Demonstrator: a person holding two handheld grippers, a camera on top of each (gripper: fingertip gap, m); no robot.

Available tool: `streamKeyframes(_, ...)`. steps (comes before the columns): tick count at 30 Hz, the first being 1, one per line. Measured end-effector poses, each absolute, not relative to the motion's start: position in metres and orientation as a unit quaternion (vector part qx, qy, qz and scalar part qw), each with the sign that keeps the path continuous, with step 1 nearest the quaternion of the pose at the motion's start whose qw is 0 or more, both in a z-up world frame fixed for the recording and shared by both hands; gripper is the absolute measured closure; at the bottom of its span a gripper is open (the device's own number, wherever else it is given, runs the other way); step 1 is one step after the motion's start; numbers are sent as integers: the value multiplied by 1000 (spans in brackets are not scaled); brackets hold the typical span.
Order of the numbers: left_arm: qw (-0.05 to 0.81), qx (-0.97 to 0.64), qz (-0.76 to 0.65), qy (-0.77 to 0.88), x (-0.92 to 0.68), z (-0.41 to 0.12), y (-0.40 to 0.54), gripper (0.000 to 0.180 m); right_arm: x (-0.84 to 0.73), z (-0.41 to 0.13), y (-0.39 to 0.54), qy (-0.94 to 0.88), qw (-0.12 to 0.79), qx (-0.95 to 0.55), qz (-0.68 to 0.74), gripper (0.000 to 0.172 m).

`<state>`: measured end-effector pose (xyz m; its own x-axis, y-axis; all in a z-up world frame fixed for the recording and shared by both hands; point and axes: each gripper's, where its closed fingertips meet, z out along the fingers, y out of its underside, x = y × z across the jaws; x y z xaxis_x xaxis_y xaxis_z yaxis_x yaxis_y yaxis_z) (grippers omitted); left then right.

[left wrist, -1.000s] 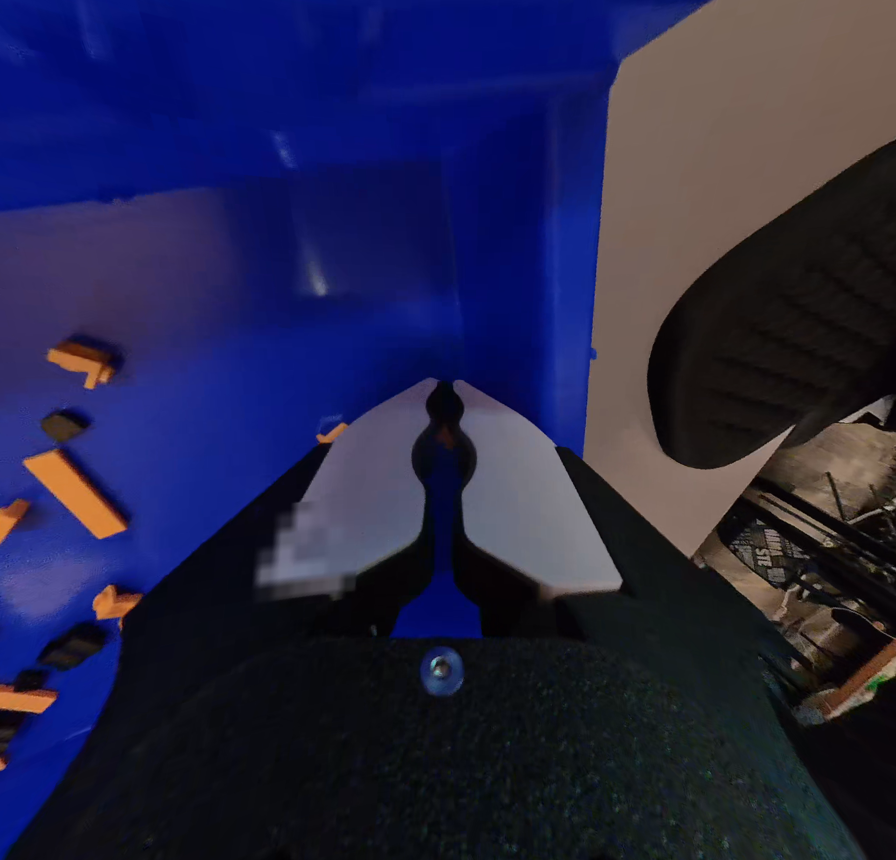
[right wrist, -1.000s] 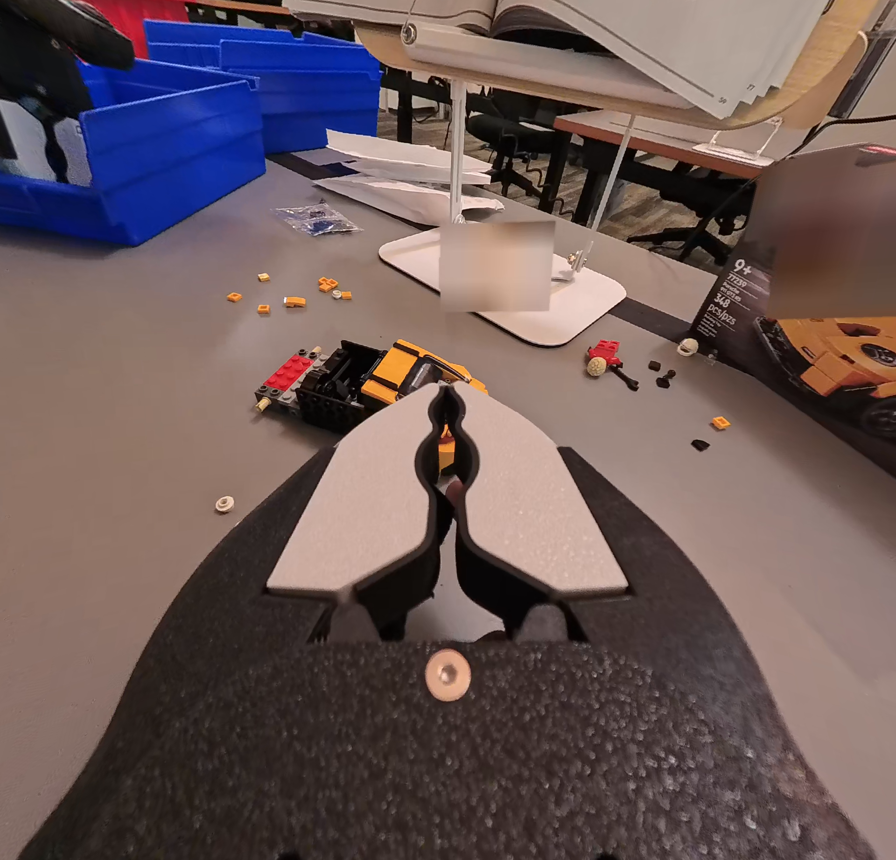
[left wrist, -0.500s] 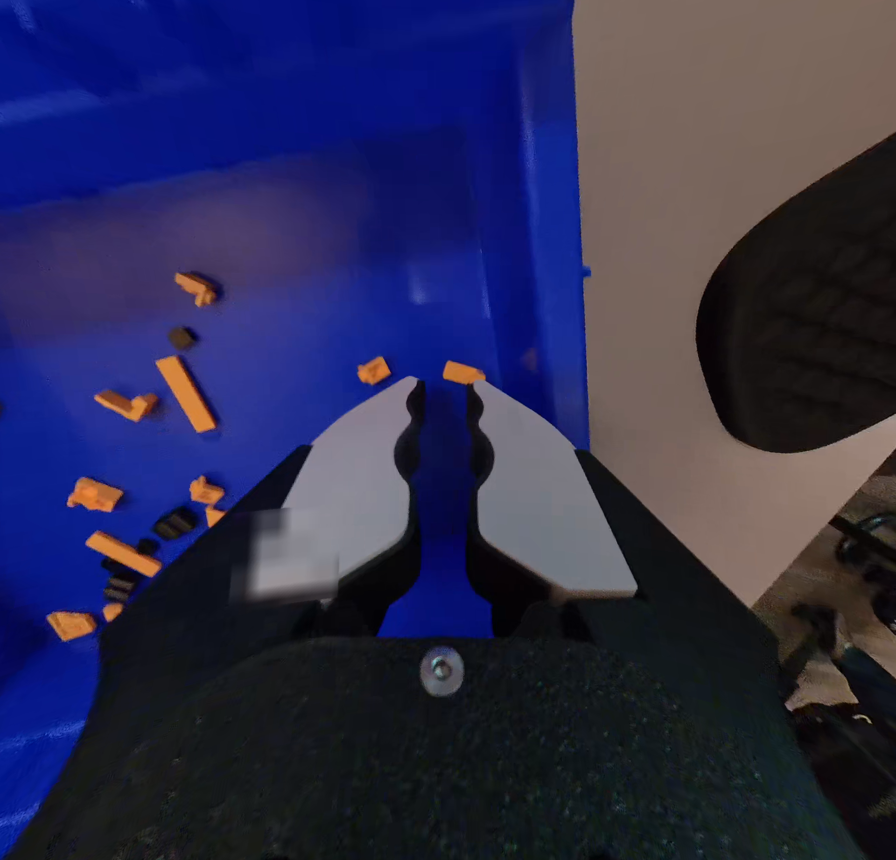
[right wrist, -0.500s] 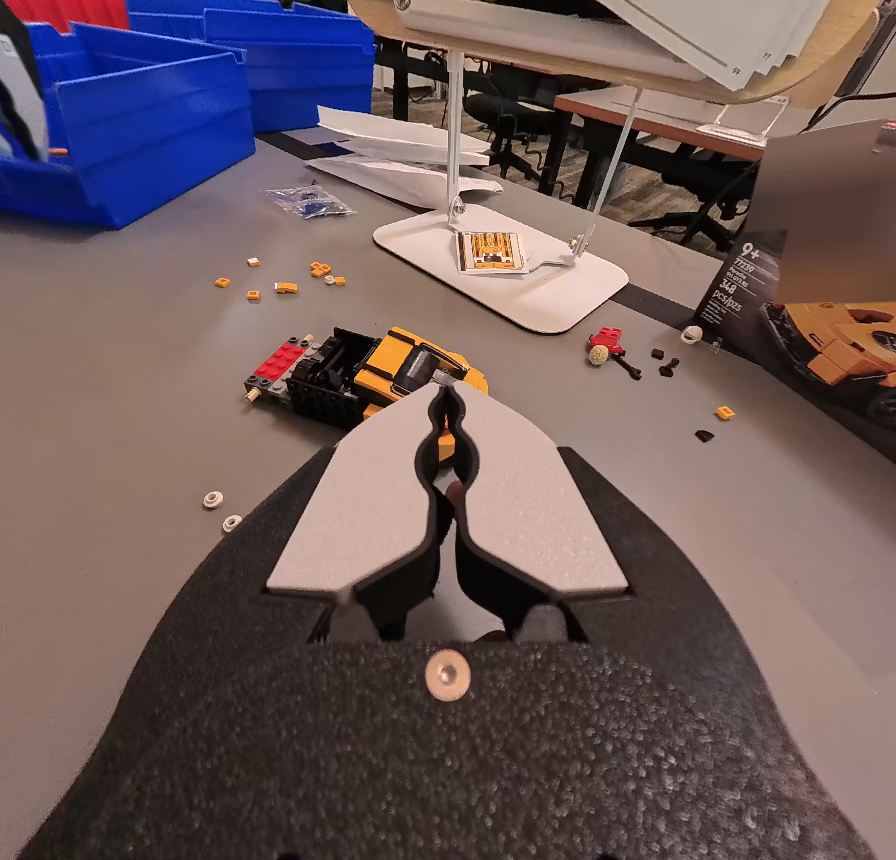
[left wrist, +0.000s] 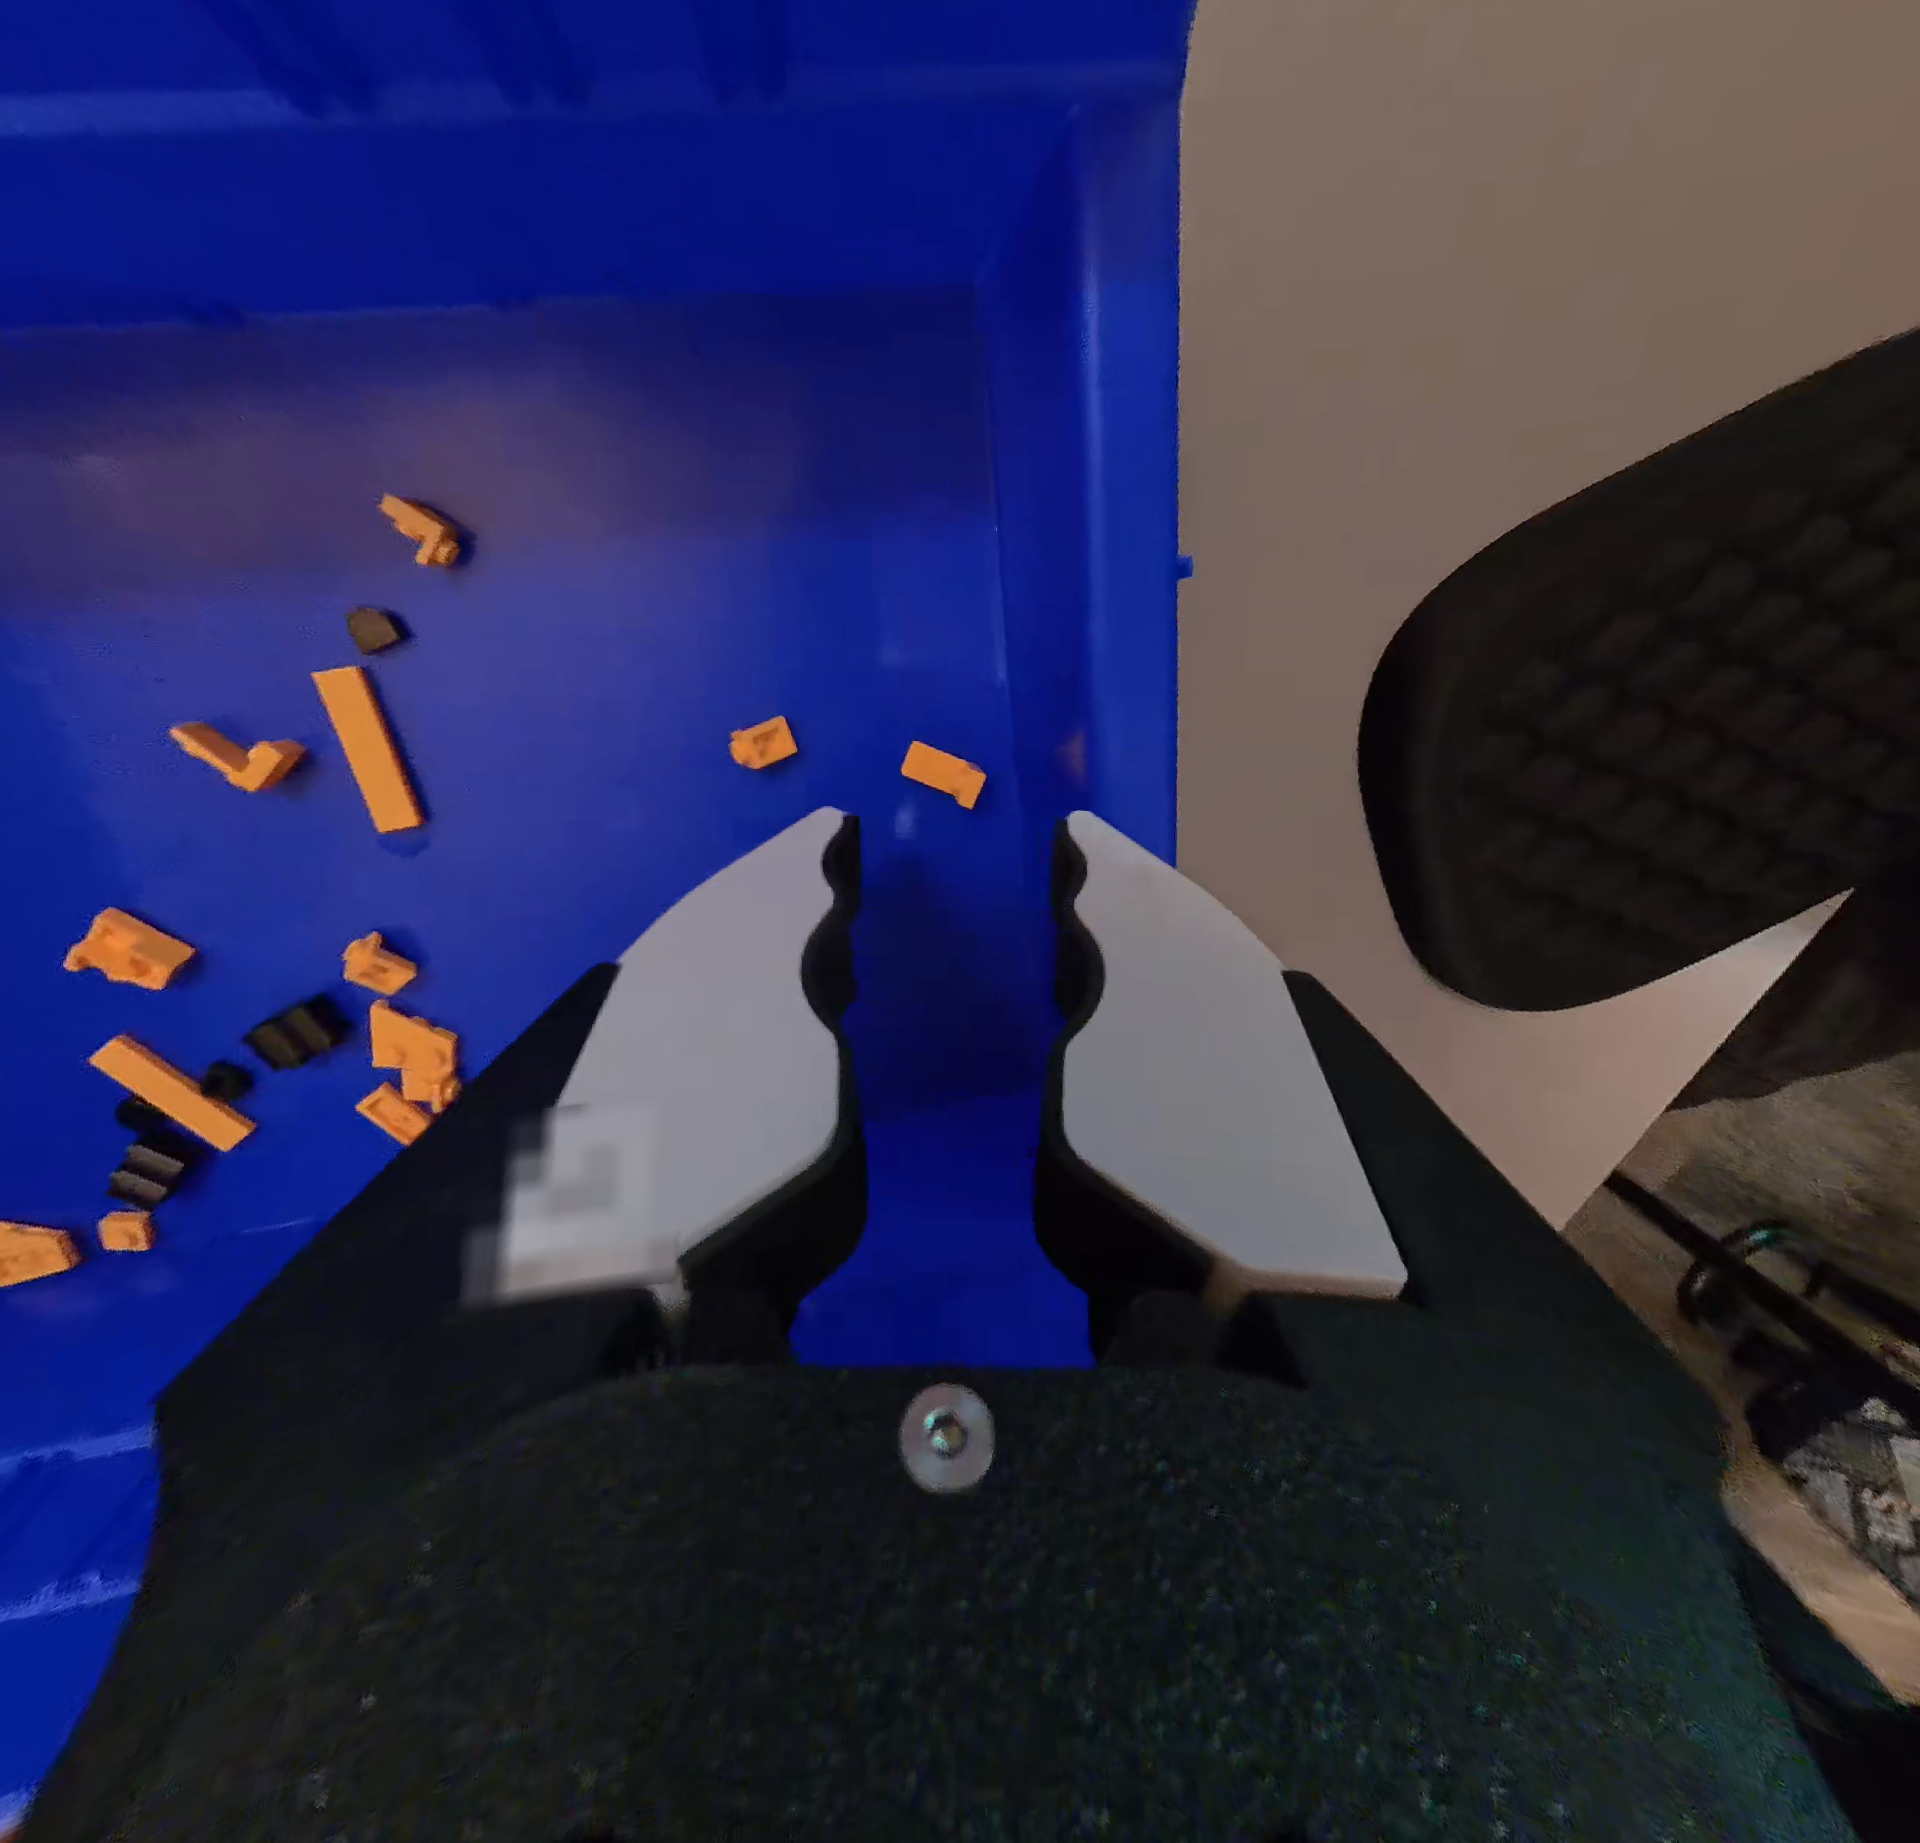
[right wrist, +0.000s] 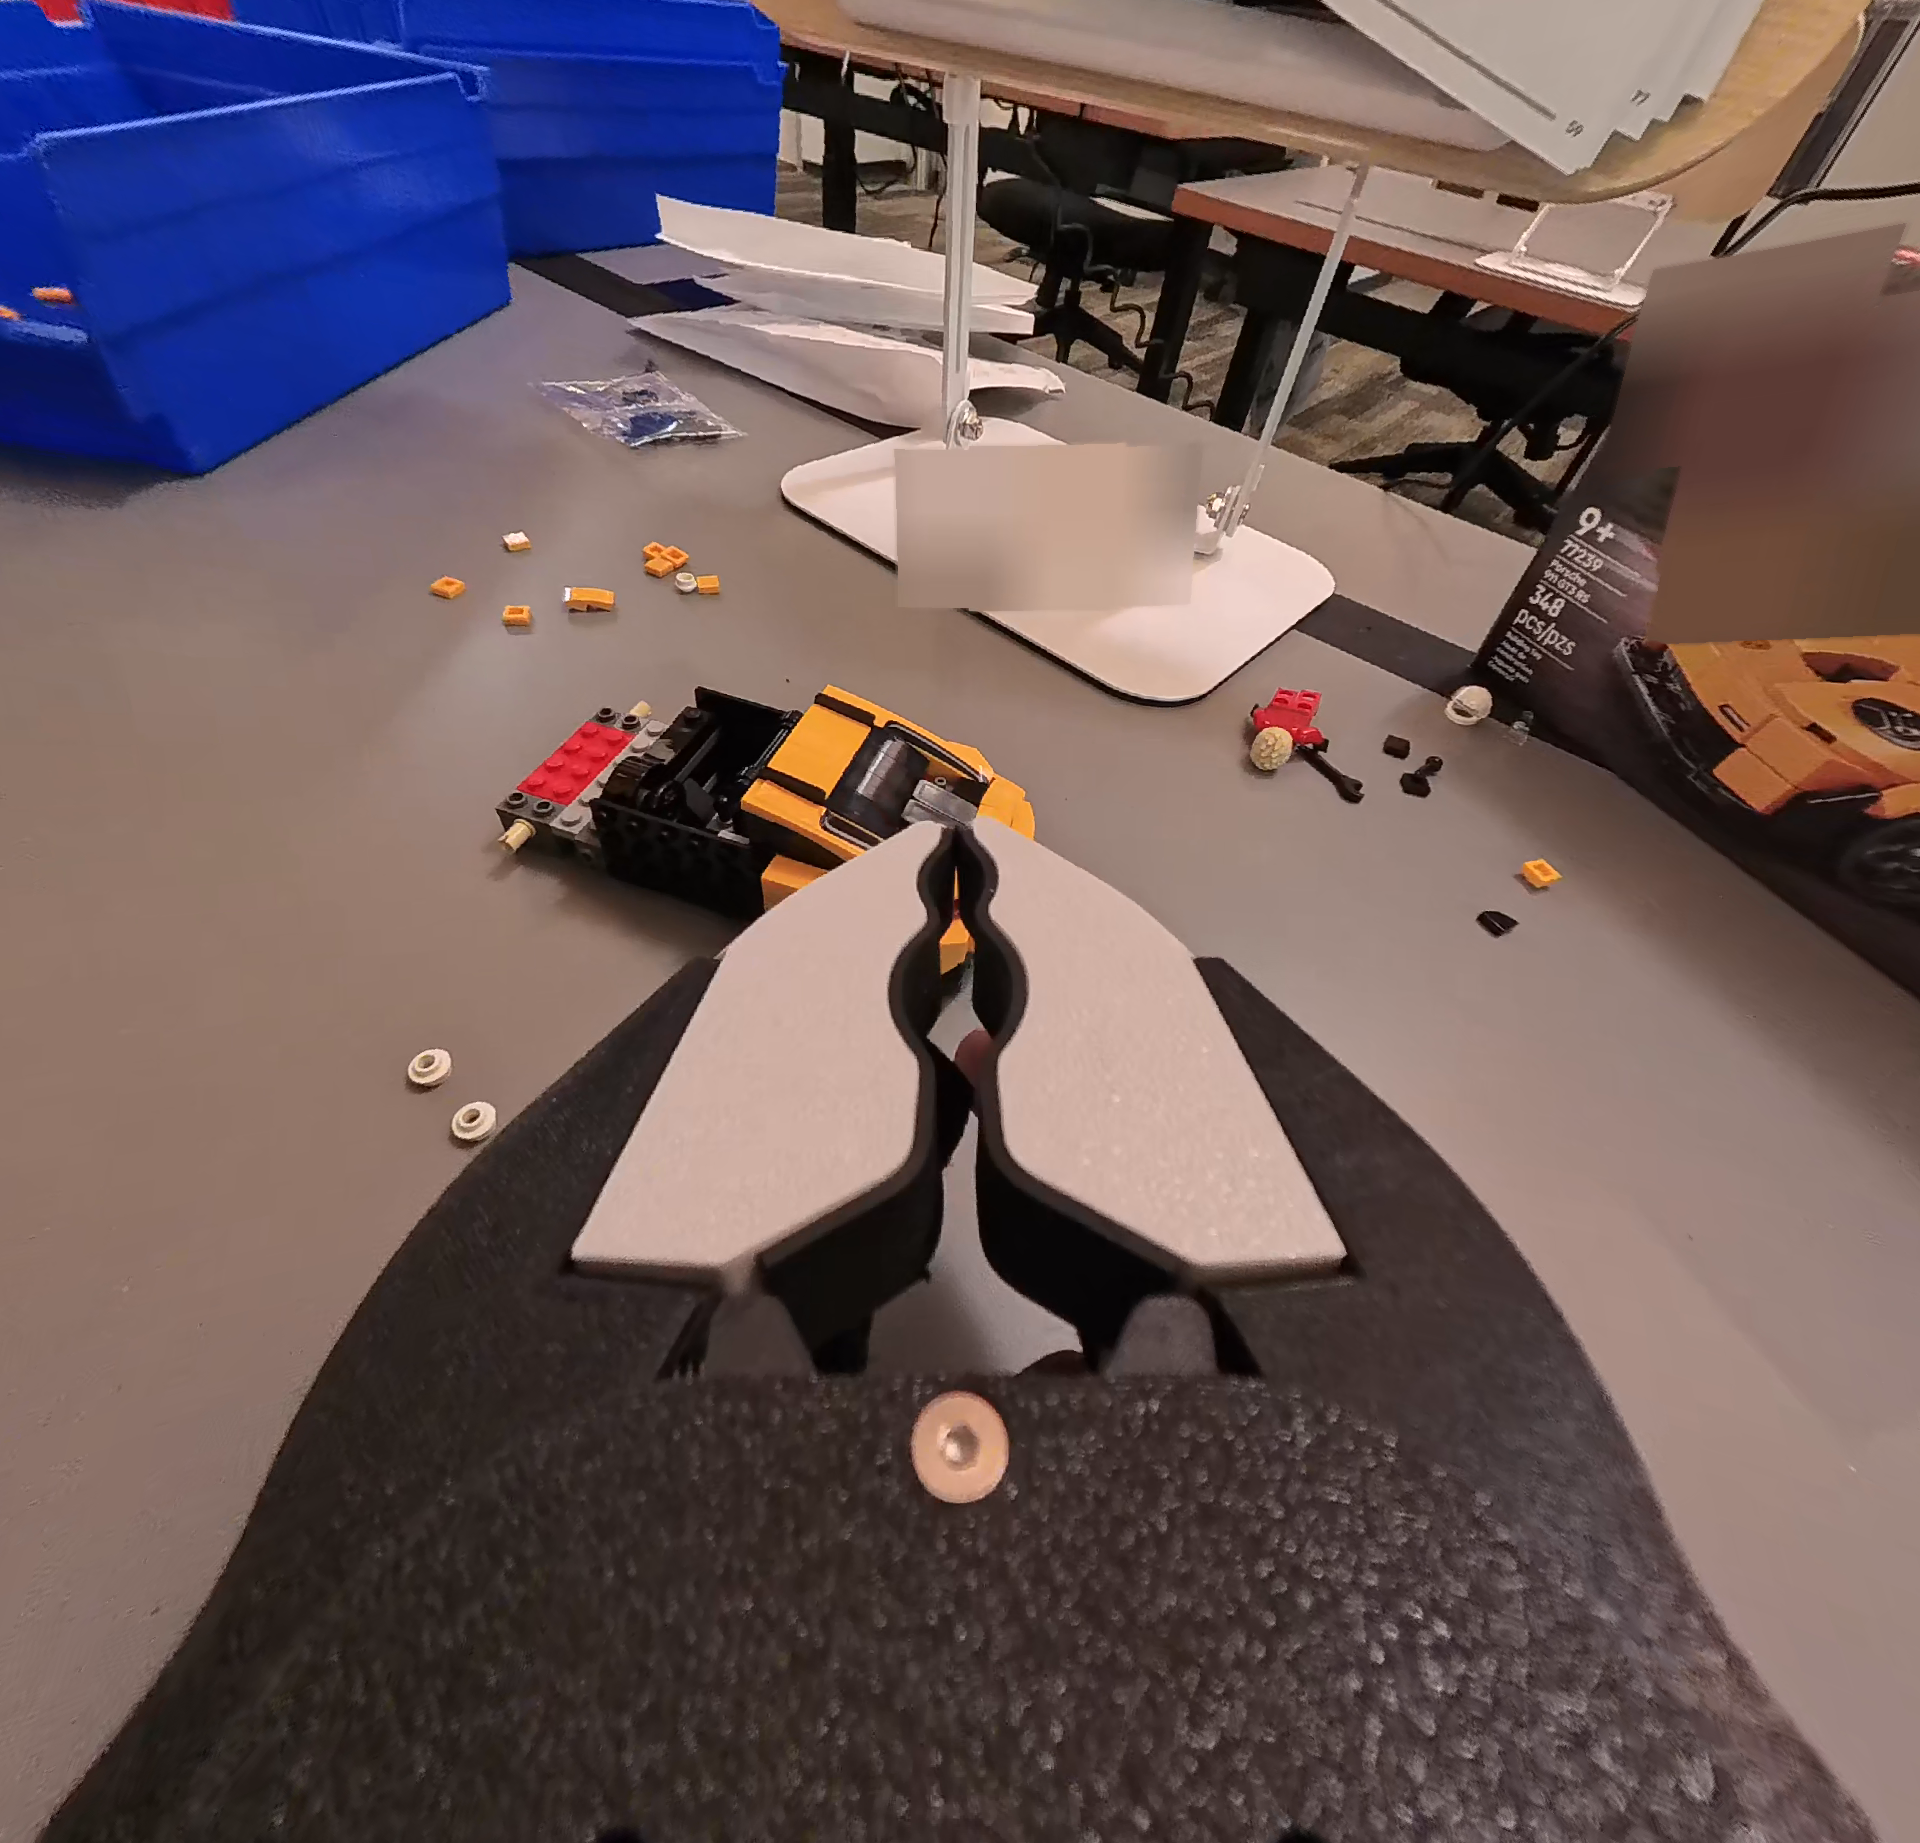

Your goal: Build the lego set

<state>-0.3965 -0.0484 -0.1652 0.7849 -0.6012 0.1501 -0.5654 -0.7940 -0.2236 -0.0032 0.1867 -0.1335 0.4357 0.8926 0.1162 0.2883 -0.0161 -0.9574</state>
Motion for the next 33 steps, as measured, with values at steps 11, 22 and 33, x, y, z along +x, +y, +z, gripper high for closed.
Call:
streamKeyframes(11,103,-923,-93,360,-400,-158,-35,161,-4,-135,187,-451,535,-657,281,172)
streamKeyframes(22,24,-888,-89,450,-395,-195,-39,155,-3,-135,188,-448,532,-660,285,172)
streamKeyframes(33,-7,-897,-118,426,-393,-195,-52,172,-4,-134,187,-451,534,-656,285,172)
